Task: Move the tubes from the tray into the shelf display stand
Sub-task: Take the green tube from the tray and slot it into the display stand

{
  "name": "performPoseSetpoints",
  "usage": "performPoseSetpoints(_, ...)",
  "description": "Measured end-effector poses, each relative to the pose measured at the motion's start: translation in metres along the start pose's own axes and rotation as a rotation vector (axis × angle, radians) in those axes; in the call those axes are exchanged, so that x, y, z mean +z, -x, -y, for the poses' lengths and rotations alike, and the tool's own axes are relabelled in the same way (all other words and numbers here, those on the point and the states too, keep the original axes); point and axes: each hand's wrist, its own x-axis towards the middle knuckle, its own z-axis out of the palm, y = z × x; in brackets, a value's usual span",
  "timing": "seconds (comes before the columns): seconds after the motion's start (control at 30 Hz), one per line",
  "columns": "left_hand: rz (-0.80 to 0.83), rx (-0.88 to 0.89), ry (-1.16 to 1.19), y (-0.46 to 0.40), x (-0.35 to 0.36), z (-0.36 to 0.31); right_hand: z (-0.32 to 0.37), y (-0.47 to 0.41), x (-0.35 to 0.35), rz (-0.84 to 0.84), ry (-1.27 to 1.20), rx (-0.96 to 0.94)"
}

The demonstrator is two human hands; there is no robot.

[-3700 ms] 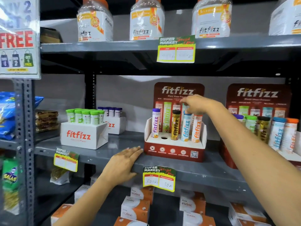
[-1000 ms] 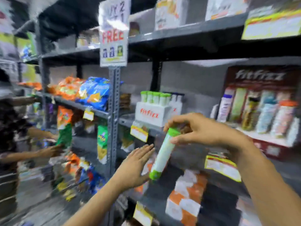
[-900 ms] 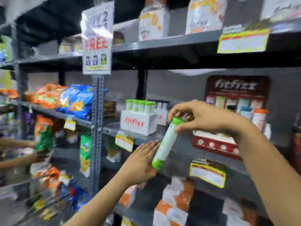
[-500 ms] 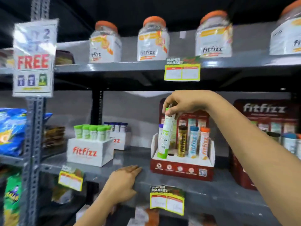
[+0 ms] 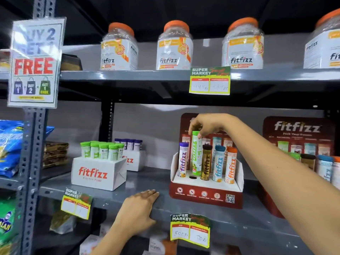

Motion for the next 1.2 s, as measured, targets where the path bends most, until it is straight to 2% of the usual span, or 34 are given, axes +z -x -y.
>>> performPoseSetpoints(0.3,0.003,-0.002,-0.010,-0.001,0.001,0.000,-0.009,-0.015,0.023,0.036,-0.065,0.023)
performPoseSetpoints(0.6,-0.018,0.006,0.009,0.001,0.002,0.001,-0.016,-0.019,0.029,0.012,0.031,0.053)
performPoseSetpoints(0.87,-0.021,0.001,0.003,0.001,0.002,0.000,-0.014,-0.024,0.042,0.157,-0.113,0.059)
performPoseSetpoints(1.07,-0.003,-0.003,0.001,0.001,0.002,0.000,-0.020,-0.027,0.047,0.025,-0.064,0.134)
performPoseSetpoints(1.2,0.013,-0.008,0.001,0.000,0.002,0.000,-0.019,-0.024,0.046,0.029,-0.075,0.103)
